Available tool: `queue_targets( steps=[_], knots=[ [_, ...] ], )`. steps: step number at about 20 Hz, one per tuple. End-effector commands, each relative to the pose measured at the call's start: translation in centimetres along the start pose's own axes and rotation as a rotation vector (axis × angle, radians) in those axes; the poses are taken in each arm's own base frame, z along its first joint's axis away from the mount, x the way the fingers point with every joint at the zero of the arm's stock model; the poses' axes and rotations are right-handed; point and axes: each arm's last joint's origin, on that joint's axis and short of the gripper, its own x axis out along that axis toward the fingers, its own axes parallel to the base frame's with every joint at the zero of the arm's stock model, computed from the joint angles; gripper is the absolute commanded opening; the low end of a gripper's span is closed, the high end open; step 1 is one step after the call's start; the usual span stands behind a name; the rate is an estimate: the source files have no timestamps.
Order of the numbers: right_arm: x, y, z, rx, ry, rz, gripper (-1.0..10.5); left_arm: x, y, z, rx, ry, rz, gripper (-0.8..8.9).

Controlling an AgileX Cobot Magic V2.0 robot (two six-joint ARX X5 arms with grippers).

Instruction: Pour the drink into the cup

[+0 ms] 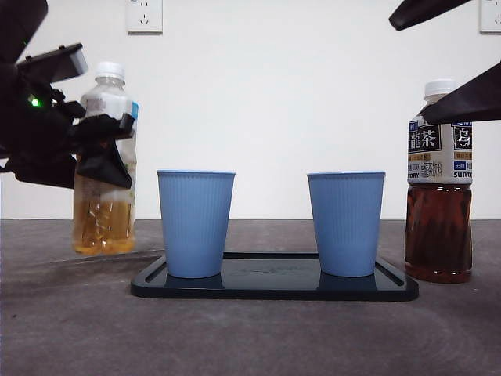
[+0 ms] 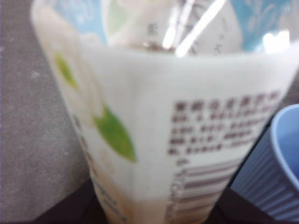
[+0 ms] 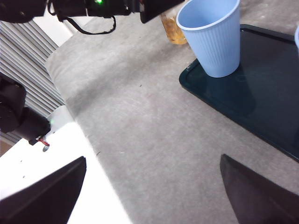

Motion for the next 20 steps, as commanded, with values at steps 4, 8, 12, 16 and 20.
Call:
queue_targets(
  steps=[4,8,12,16,20],
  knots=[
    [-0.1,0.2,0.5,-0.005,-0.018,-0.007,4.5,1.3,-0.1,-0.3,0.004,-0.011,-0.006,0.86],
    [-0.1,0.2,0.5,-0.006,-0.019,-0.008,4.5,1.4,-0.1,-0.4,0.004,-0.005,-0.006,0.89],
    [-0.1,0.2,0.5,-0.010,-0.019,-0.008,4.5,1.4,0.0,-1.1,-0.014,0.068,0.001,1.86],
    [-0.1,0.2,0.5,-0.013,-0.021,-0.017,4.5,1.2,0.0,-1.6,-0.016,0.136,0.007,4.12],
    [-0.1,0.1,0.5,-0.014,-0.024,-0.033,4.5,0.8,0.0,-1.5,-0.016,0.145,0.008,4.16]
  ],
)
